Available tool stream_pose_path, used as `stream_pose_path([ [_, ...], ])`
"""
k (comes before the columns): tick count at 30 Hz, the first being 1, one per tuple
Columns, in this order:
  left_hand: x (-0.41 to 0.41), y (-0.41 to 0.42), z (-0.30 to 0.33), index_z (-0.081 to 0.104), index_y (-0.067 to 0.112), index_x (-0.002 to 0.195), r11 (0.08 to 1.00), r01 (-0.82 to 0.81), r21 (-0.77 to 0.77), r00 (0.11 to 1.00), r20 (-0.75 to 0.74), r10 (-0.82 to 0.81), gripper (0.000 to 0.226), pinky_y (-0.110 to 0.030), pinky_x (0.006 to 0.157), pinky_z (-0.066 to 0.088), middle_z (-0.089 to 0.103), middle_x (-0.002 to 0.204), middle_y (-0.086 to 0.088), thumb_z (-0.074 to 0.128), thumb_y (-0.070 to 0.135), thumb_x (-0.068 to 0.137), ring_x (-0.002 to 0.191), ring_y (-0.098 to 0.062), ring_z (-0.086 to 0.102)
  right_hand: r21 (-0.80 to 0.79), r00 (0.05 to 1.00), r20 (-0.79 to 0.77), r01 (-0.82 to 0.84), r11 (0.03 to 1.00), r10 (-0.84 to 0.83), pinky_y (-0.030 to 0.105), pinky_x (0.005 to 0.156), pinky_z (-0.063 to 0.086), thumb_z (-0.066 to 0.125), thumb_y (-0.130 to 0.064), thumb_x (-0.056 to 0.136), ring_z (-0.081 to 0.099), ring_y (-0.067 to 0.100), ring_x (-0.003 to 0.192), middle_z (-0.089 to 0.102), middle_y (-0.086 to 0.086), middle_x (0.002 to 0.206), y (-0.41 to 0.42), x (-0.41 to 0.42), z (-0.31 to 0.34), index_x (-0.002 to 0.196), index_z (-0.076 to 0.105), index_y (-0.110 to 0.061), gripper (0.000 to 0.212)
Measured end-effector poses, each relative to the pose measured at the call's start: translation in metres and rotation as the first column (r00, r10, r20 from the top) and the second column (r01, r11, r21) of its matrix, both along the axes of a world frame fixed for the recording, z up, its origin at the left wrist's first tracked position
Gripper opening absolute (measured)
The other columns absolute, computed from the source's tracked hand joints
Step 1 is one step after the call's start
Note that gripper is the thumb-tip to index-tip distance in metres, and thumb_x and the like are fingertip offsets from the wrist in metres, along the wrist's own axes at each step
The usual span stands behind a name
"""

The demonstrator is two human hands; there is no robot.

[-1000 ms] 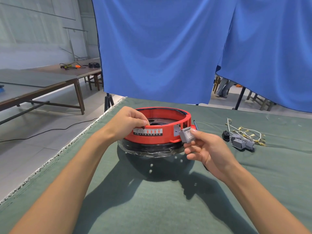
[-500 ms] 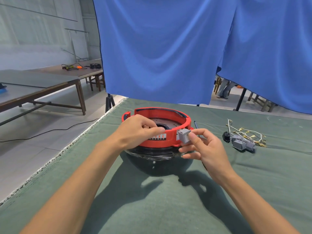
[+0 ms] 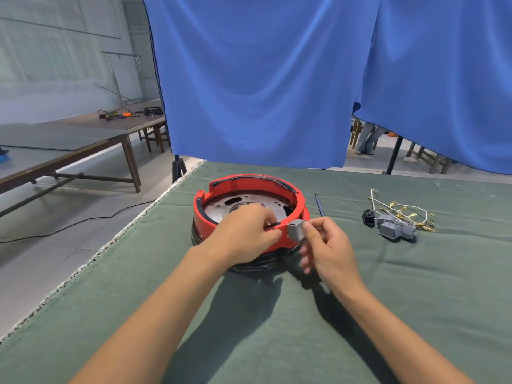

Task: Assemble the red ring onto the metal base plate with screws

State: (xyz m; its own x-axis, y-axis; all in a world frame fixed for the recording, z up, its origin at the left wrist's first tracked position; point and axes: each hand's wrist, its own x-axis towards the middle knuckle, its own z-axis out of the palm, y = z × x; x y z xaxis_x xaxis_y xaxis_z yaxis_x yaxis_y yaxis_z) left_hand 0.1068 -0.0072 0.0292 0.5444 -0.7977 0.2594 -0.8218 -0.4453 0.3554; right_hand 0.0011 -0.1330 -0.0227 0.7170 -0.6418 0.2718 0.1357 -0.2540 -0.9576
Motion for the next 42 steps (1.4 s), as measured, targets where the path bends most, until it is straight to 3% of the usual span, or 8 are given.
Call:
stream_pose_path([
  [5,-0.013,-0.017,-0.012,0.059,0.022,0.100,0.997,-0.071,-0.036,0.989,0.126,0.075,0.018,-0.035,0.073,0.043,0.066,0.100,0.003,0.054,0.035,0.088,0.098,-0.024,0.058,0.081,1.000,-0.018,-0.022,0.996,0.024,0.030,0.047,0.055,0.055,-0.011,0.094,0.068,0.023,0.056,0.068,0.015,0.074,0.001,-0.002,0.000,0.091,0.061,-0.013,0.007],
  [11,-0.006,-0.014,-0.013,0.063,0.026,0.098,0.997,-0.059,-0.050,0.996,0.056,0.062,0.016,-0.036,0.076,0.046,0.067,0.094,0.008,0.056,0.025,0.084,0.098,-0.020,0.058,-0.140,0.997,-0.058,0.032,0.990,-0.041,0.023,0.046,0.052,0.072,-0.017,0.083,0.067,0.012,0.052,0.068,0.009,0.070,-0.001,-0.001,-0.004,0.088,0.063,-0.021,0.012],
  [19,-0.007,-0.014,-0.014,0.067,0.031,0.094,0.989,-0.126,-0.083,0.992,-0.016,0.125,0.017,-0.034,0.076,0.044,0.069,0.093,0.011,0.058,0.029,0.080,0.098,-0.015,0.060,-0.262,0.994,-0.058,0.071,0.962,-0.089,0.034,0.056,0.056,0.074,-0.023,0.081,0.066,0.010,0.051,0.068,-0.001,0.063,-0.003,-0.002,-0.003,0.079,0.059,-0.030,0.017],
  [27,-0.008,-0.011,-0.018,0.066,0.030,0.103,0.992,-0.081,-0.098,0.995,0.051,0.087,0.024,-0.032,0.073,0.043,0.069,0.092,0.009,0.055,0.029,0.082,0.094,-0.017,0.060,0.020,0.997,-0.019,0.072,0.997,-0.071,0.030,0.047,0.053,0.076,-0.018,0.080,0.068,0.023,0.052,0.069,0.013,0.068,0.011,-0.001,0.000,0.092,0.055,-0.013,0.025],
  [32,-0.007,-0.006,-0.020,0.066,0.031,0.101,0.985,-0.088,-0.146,0.993,0.069,0.098,0.040,-0.031,0.066,0.035,0.069,0.088,0.007,0.038,0.044,0.074,0.091,-0.017,0.060,0.103,0.988,-0.064,-0.133,0.986,0.140,0.027,0.049,0.055,0.062,-0.001,0.088,0.070,0.019,0.059,0.065,0.009,0.072,0.009,-0.003,0.004,0.084,0.047,-0.013,0.019],
  [37,-0.006,-0.005,-0.023,0.065,0.037,0.109,0.977,-0.114,-0.177,0.983,0.121,0.137,0.035,-0.029,0.072,0.040,0.071,0.099,0.012,0.054,0.058,0.083,0.099,-0.012,0.062,-0.314,0.967,-0.253,-0.065,0.947,-0.018,0.032,0.052,0.048,0.069,-0.022,0.085,0.064,0.015,0.053,0.064,-0.005,0.069,-0.001,-0.007,0.010,0.073,0.053,-0.024,0.020],
  [40,-0.004,-0.003,-0.023,0.068,0.038,0.104,0.974,-0.102,-0.201,0.989,0.086,0.121,0.032,-0.030,0.077,0.046,0.072,0.096,0.015,0.060,0.057,0.079,0.097,-0.007,0.063,-0.701,0.928,-0.240,0.037,0.713,-0.284,0.024,0.058,0.036,0.075,-0.049,0.069,0.049,0.002,0.072,0.055,-0.017,0.079,-0.011,-0.011,0.017,0.082,0.053,-0.034,0.030],
  [42,-0.004,0.000,-0.021,0.069,0.039,0.103,0.979,-0.040,-0.199,0.998,0.045,0.049,0.034,-0.030,0.079,0.049,0.072,0.093,0.017,0.060,0.057,0.075,0.094,-0.003,0.064,-0.783,0.938,-0.217,-0.002,0.622,-0.270,0.024,0.070,0.036,0.078,-0.054,0.062,0.039,0.003,0.095,0.048,-0.017,0.103,-0.018,-0.013,0.025,0.106,0.056,-0.035,0.052],
])
